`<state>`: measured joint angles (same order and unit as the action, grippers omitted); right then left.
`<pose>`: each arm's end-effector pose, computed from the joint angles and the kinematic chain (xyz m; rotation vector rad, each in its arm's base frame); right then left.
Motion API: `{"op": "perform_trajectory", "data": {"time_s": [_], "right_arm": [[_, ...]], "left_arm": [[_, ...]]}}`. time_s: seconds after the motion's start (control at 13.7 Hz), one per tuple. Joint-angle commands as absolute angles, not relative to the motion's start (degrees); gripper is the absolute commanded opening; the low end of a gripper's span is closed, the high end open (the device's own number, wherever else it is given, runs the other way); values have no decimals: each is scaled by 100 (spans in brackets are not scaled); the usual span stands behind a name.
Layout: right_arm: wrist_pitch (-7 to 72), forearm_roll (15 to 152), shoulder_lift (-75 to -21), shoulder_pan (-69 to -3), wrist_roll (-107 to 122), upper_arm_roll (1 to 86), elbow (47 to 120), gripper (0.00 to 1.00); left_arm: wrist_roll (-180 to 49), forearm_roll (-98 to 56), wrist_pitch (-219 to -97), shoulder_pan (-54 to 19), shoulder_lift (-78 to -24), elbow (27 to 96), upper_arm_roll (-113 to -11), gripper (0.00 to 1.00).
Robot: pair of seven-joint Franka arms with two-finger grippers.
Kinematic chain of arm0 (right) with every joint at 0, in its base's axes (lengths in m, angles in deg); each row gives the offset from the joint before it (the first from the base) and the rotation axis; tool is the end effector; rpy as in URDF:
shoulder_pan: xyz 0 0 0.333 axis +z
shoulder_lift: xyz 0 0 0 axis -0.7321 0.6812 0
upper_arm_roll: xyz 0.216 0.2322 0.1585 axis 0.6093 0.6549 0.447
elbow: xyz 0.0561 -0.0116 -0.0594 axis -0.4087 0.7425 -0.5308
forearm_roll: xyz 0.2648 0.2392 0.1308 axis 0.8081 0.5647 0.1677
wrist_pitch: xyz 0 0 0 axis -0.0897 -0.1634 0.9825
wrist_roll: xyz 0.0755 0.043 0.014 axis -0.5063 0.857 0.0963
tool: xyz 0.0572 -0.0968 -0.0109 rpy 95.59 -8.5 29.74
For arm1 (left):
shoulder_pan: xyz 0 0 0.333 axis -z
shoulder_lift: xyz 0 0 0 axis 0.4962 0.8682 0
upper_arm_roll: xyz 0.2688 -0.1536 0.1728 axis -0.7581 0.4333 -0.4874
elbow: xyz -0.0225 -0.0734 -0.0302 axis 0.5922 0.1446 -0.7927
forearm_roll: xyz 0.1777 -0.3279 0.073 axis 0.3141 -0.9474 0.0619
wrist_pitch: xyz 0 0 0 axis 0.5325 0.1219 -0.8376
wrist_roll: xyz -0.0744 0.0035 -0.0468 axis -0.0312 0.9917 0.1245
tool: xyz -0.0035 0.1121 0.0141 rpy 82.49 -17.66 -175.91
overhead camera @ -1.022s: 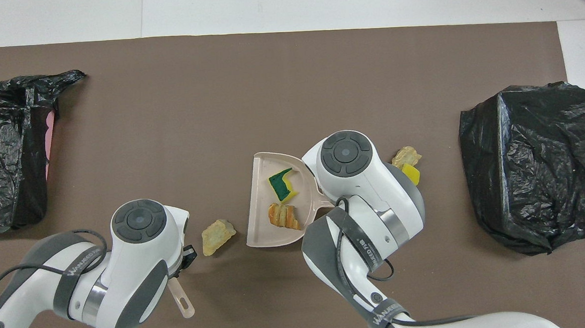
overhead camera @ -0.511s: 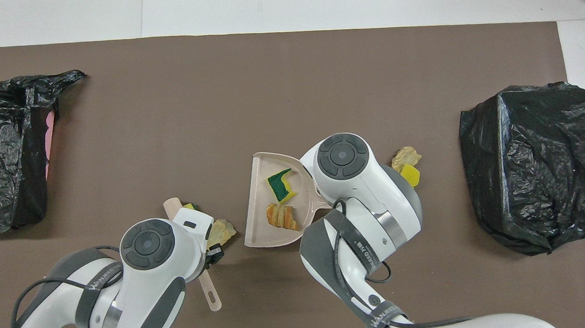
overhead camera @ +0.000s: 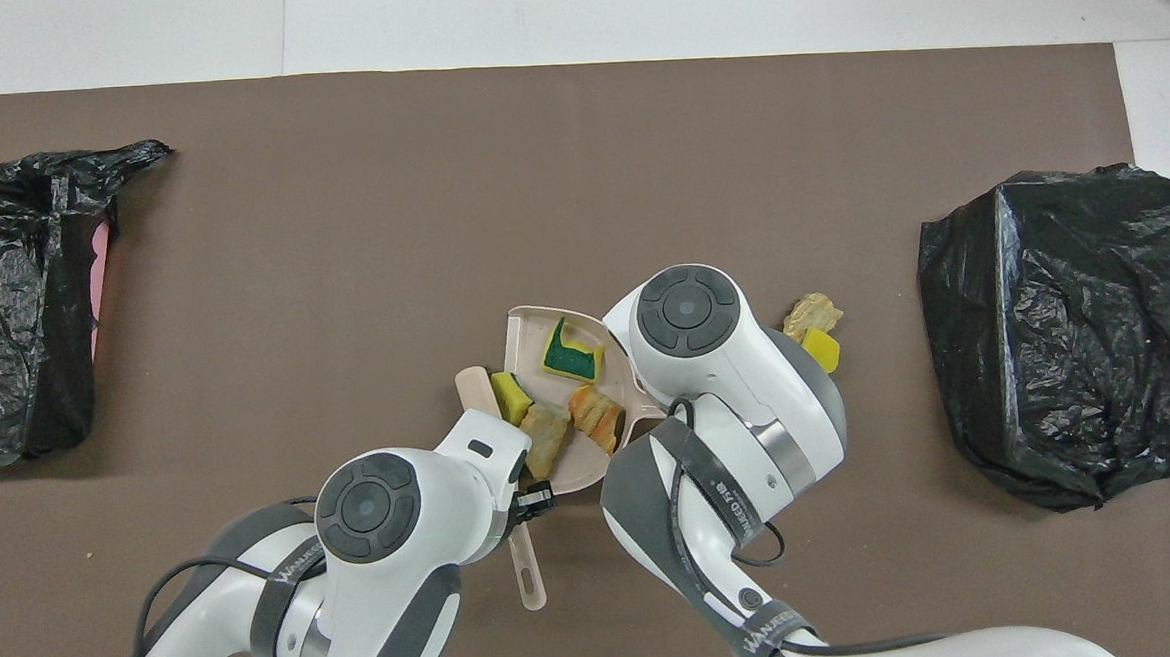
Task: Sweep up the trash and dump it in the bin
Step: 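Carry the dustpan to the black bag with the right gripper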
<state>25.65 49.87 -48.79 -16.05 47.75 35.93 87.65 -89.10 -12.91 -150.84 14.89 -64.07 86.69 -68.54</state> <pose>0.5083 0.2961 0.3950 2.3783 2.0047 -0.3423 0.3606 -0.3275 0.4009 2.9424 0.2320 -0.2131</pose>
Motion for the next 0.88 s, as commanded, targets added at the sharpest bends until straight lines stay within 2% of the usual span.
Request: {"op": "perform_trajectory", "data": {"time_s": [0.0, 0.22, 0.8], "right_arm": [[2350, 4900, -4948, -1674, 4774, 3631, 8778, 0], [2350, 4900, -4948, -1674, 4765, 3631, 8769, 0], [2359, 5023, -4947, -1779, 4756, 3631, 8716, 0]], "left_arm": [[-8626, -1468, -15090, 1841, -6083, 8116, -6924, 0], [-8617, -1442, -14792, 1754, -6101, 8133, -6977, 0], [-8626, -335, -14070, 674, -6066, 8133, -6995, 0]]}}
